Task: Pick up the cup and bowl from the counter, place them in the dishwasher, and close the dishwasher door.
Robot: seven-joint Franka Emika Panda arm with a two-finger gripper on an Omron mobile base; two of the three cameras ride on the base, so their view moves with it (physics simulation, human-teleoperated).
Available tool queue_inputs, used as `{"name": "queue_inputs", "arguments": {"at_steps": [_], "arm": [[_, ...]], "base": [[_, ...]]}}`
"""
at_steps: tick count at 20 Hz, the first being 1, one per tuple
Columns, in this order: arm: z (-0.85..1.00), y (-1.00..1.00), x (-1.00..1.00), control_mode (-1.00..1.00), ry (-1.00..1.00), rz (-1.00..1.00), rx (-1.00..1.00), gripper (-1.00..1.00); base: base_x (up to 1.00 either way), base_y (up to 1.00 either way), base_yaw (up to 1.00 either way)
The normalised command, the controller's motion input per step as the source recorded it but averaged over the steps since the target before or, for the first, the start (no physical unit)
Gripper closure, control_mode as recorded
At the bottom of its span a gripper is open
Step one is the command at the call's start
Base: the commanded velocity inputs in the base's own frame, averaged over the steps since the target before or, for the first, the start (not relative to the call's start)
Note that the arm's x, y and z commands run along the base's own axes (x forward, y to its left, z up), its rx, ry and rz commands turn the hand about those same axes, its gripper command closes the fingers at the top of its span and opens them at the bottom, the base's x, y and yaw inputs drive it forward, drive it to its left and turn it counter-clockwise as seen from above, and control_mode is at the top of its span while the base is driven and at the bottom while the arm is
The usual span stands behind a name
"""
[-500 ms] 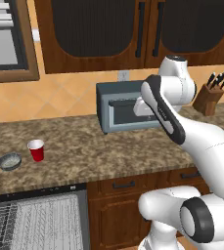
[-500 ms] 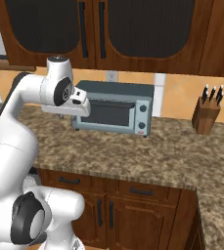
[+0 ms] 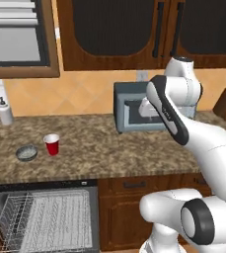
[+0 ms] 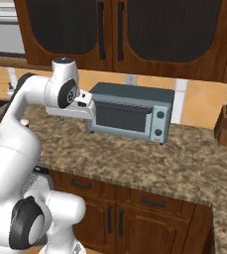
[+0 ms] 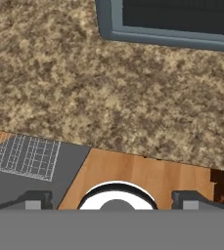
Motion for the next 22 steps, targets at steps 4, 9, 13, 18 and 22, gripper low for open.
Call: {"name": "queue_inputs", "arguments": {"at_steps": [4, 9, 13, 18, 22], "arm": [[0.00, 0.00, 0.00, 1.00, 0.00, 0.00, 0.00, -1.00], [0.00, 0.00, 0.00, 1.00, 0.00, 0.00, 0.00, -1.00], [0.00, 0.00, 0.00, 1.00, 0.00, 0.00, 0.00, -1.00], [0.00, 0.00, 0.00, 1.00, 0.00, 0.00, 0.00, -1.00], [0.00, 0.00, 0.00, 1.00, 0.00, 0.00, 0.00, -1.00]], "base": [[0.00, -0.10, 0.60], [-0.01, -0.11, 0.61], [-0.02, -0.11, 0.59], [0.00, -0.18, 0.56], [0.00, -0.26, 0.52]]}}
